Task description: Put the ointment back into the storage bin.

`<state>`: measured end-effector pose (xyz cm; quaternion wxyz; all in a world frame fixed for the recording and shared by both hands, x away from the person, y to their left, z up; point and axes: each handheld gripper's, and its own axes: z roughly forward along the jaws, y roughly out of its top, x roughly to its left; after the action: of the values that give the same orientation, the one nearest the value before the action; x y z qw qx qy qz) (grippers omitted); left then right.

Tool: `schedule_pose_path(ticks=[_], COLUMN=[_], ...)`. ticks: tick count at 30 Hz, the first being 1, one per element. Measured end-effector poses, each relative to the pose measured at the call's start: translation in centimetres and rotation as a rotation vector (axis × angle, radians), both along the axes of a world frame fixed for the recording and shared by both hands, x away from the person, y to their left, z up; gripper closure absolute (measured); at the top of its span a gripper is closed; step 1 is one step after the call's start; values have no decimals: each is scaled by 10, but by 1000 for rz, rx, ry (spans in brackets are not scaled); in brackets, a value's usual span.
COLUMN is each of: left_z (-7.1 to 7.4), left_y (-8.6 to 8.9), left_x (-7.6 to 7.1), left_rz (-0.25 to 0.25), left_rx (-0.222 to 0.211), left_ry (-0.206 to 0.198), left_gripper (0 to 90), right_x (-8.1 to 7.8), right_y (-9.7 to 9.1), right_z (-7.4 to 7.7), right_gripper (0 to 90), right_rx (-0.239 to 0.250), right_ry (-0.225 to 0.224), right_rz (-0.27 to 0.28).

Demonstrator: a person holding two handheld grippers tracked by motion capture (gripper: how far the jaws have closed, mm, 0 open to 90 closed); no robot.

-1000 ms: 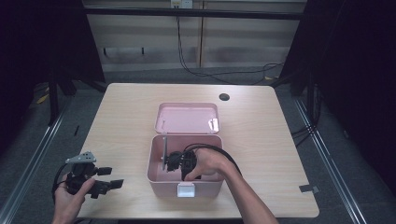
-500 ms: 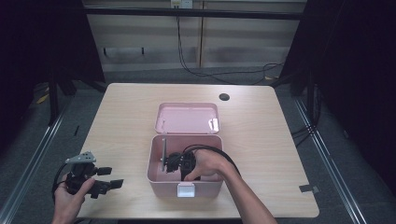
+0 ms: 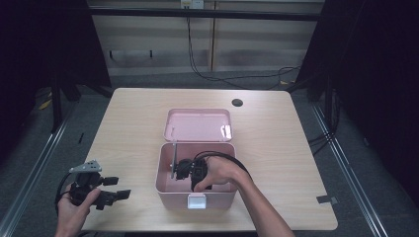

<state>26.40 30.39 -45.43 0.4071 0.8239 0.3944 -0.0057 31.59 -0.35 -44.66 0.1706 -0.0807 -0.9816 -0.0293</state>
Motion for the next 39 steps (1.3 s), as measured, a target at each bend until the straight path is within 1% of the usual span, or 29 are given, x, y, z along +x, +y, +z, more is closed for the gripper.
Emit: schedule_pose_path(ticks=[3, 4, 7, 9, 10, 11, 13, 14, 16, 17, 18, 21, 22, 23, 24, 26, 28, 29, 30, 32, 35, 38, 39], left_z=[0, 0, 0, 0, 0, 0, 0, 0, 0, 0, 0, 0, 0, 0, 0, 0, 0, 0, 0, 0, 0, 0, 0], left_y=[0, 0, 0, 0, 0, 0, 0, 0, 0, 0, 0, 0, 0, 0, 0, 0, 0, 0, 0, 0, 0, 0, 0], left_x=[0, 0, 0, 0, 0, 0, 0, 0, 0, 0, 0, 0, 0, 0, 0, 0, 0, 0, 0, 0, 0, 0, 0], left_rz=[-1, -1, -1, -3, -2, -1, -1, -1, -1, -2, -2, -1, -1, -1, 0, 0, -1, 0, 0, -1, 0, 0, 0], left_rx=[1, 1, 0, 1, -1, 0, 0, 0, 0, 0, 3, 1, 1, 2, 2, 2, 2, 1, 1, 3, 2, 2, 1], left_ry=[1, 1, 1, 0, 2, 1, -1, -2, -2, -2, -2, -2, -2, -1, -1, -1, -1, 1, 1, -1, -1, 1, 1], left_gripper=[191, 191, 191, 191, 191, 191, 191, 191, 191, 191, 191, 191, 191, 191, 191, 191, 191, 191, 191, 191, 191, 191, 191], right_x=[0, 0, 1, 1, 0, 0, 0, 0, 0, 0, -1, -1, -1, -1, -1, -1, -2, -2, -3, -3, -2, -2, -2], right_y=[0, 0, 0, -1, -1, -1, -2, -2, -5, -5, -6, -7, -8, -9, -10, -14, -15, -16, -18, -19, -23, -28, -29], right_z=[1, 2, 3, 4, 5, 7, 8, 10, 16, 16, 20, 22, 22, 24, 24, 30, 31, 32, 35, 36, 40, 43, 44], right_gripper=[689, 679, 673, 667, 664, 651, 650, 643, 634, 634, 634, 632, 631, 628, 625, 624, 624, 623, 620, 620, 624, 628, 628], right_rx=[8, 5, 7, 15, 13, 22, 24, 28, 39, 39, 46, 50, 61, 56, 59, 68, 70, 82, 87, 88, 99, 104, 98], right_ry=[-3, -10, -10, -16, -16, -18, -22, -21, -38, -38, -43, -45, -49, -46, -50, -62, -67, -71, -76, -78, -86, -81, -76], right_rz=[3, -2, -13, -13, -23, -29, -25, -34, -45, -45, -53, -55, -56, -56, -56, -72, -82, -78, -92, -92, -108, -119, -122])
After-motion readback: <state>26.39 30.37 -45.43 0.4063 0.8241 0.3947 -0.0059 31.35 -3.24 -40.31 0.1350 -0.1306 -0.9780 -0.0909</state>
